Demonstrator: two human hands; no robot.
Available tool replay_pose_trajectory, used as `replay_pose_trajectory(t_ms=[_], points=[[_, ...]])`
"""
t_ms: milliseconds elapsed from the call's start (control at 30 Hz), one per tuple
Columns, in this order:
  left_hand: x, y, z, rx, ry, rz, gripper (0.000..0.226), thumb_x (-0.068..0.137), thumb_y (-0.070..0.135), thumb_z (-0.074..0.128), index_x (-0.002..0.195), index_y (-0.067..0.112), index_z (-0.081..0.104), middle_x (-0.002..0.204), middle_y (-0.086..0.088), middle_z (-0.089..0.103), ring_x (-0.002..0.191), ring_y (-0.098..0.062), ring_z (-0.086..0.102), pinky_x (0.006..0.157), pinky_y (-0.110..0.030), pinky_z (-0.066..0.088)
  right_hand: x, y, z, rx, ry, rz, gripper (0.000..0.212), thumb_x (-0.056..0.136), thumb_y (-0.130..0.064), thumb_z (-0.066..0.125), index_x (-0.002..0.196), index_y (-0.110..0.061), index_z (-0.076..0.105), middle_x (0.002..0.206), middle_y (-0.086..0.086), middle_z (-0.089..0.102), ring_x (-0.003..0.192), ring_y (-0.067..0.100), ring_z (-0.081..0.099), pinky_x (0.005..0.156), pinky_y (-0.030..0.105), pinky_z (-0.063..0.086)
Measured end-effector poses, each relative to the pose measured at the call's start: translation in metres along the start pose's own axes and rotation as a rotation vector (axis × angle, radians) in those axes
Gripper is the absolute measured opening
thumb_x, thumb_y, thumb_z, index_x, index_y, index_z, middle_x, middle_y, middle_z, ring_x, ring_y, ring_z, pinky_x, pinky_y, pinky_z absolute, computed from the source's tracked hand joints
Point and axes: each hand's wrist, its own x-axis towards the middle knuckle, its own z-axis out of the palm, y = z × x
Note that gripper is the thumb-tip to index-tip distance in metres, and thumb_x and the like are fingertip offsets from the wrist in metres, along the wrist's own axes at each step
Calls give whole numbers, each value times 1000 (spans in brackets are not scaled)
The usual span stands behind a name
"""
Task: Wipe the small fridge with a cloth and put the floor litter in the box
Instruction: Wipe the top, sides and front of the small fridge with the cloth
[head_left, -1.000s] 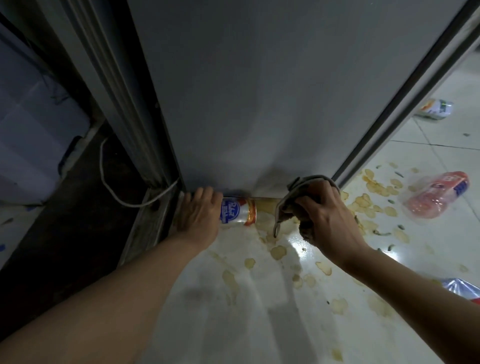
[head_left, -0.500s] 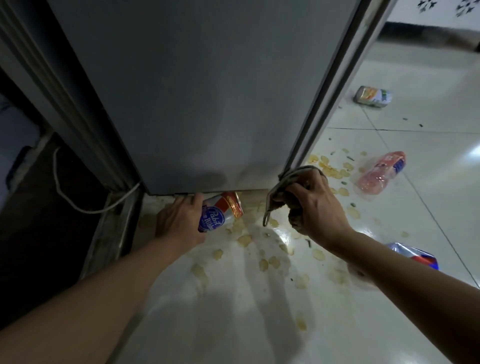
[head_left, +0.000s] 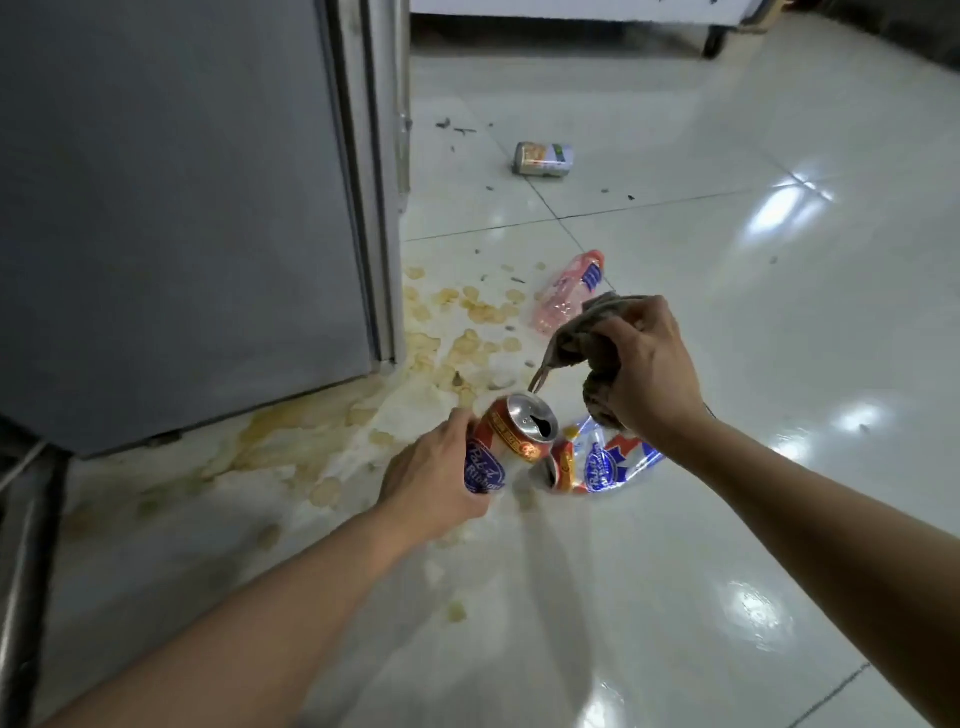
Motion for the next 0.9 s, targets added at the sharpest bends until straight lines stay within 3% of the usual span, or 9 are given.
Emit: replay_pose_trajectory(t_ms=[133,267,367,500,600,733,833,900], points=[[8,32,41,-56,-76,99,62,64,34,76,111,24,38,107,7,57,96,-17,57,72,-27,45,-13,36,-21,31,49,134,45,68,8,64,109,-10,64,124,13,43,118,34,43,73,37,50],[10,53,79,-103,-106,186,71,62,36,79,119,22,39,120,4,50,107,-16,53,83,-29,48,-30,65,-35,60,26,270,44,71,9,61,111,-8,62,125,13,40,117,35,42,72,42,53],[11,67,102,-109,-72,232,67,62,36,80,114,18,41,119,1,48,105,-17,52,78,-28,46,-42,81,-39,43,2,348,40,77,6,60,114,-8,60,126,12,38,115,34,42,70,39,52],[13,79,121,-154,-27,262,65,59,33,82,109,16,45,111,1,49,99,-16,51,72,-28,46,-55,95,-44,144,7,426,29,79,4,56,105,-9,62,120,5,38,90,28,52,46,39,53],[13,79,128,-191,5,277,63,56,32,84,106,15,48,106,2,53,94,-15,51,68,-26,43,-60,104,-42,148,22,419,27,78,2,58,102,-9,62,119,6,39,93,34,55,58,44,56],[12,76,127,-219,8,279,63,56,32,84,106,15,50,107,3,56,98,-16,54,72,-31,50,-62,105,-42,137,15,397,30,74,3,61,99,-12,64,121,2,38,100,32,55,56,41,56],[9,74,118,-191,-43,253,77,58,37,83,123,19,45,123,3,53,112,-19,53,83,-39,52,-59,99,-43,179,51,378,27,74,2,57,96,-13,64,121,1,38,101,30,56,58,42,56],[5,72,108,-168,-89,226,93,60,39,83,137,22,32,136,3,43,121,-17,49,90,-38,50,-55,92,-44,141,59,369,33,73,4,56,101,-11,64,121,7,41,101,31,53,68,41,55]])
